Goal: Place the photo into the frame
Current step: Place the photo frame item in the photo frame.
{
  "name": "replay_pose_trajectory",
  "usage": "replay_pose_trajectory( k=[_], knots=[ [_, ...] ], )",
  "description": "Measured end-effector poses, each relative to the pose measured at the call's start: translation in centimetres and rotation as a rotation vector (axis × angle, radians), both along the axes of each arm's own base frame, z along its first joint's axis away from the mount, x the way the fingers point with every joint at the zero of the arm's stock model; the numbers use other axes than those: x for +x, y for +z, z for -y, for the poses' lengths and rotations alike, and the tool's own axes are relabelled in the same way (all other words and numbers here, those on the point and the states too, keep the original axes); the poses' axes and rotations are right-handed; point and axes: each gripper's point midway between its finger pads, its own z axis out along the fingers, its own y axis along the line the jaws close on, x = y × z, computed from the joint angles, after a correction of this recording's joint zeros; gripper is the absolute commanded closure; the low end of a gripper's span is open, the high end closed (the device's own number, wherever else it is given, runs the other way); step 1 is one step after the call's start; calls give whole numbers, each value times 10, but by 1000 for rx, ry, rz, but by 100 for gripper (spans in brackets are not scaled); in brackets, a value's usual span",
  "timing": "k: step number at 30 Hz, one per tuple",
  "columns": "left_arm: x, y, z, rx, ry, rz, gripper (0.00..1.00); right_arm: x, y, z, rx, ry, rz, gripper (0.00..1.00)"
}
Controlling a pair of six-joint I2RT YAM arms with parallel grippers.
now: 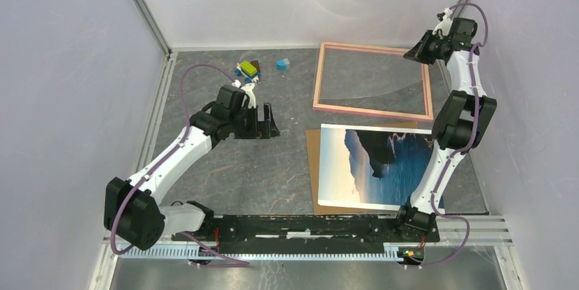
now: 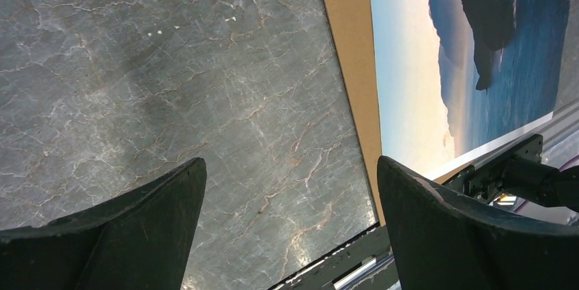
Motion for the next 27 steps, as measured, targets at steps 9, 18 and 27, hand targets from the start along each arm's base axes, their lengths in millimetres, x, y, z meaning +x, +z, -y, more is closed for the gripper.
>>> replay_pose_trajectory(
  k=[9, 18, 27],
  knots=[
    [-3, -9, 6, 9, -22, -29, 0, -8, -18, 7, -10, 15, -56, 100],
    [-3, -11, 6, 12, -23, -35, 1, -10, -21, 15, -19, 3, -65, 100],
    [-3, -11, 6, 12, -23, -37, 1, -27, -50, 14, -8, -34, -116, 100]
  ],
)
